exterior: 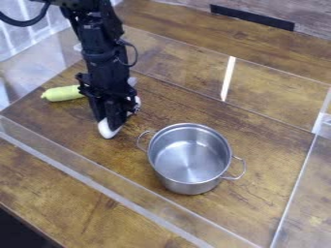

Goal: Put the mushroom in the silver pot

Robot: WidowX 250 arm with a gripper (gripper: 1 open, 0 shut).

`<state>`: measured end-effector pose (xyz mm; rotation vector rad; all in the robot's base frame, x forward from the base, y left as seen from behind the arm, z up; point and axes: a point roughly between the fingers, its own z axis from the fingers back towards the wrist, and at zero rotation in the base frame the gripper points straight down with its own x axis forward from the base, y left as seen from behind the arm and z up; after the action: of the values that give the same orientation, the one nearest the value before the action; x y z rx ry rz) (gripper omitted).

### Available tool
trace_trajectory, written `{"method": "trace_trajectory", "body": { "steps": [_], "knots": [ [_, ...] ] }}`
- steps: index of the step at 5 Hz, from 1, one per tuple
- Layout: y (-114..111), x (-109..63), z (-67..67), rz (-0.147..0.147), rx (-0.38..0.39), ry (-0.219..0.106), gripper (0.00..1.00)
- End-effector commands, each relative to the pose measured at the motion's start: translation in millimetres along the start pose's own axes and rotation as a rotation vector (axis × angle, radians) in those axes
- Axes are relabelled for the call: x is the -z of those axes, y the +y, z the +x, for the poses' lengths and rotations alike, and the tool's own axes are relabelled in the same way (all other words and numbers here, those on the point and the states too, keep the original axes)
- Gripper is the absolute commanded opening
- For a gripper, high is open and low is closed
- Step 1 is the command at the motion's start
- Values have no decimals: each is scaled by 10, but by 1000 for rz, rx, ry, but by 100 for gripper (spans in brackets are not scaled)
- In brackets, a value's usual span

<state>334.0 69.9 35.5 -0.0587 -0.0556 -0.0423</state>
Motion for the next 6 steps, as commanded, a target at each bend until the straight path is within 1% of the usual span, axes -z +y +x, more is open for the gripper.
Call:
{"method": "trace_trajectory", "body": {
  "steps": [1,2,3,4,5,6],
  "knots": [
    [83,-126,26,6,-22,-36,100],
    [74,-90,31,3,-24,-35,0],
    [4,-148,41,7,-24,-36,0],
    [-173,-333,67,12,-16,-48,0],
    [-353,-557,95,18,1,-64,0],
    [-609,-822,124,16,29,-95,0]
  ]
}}
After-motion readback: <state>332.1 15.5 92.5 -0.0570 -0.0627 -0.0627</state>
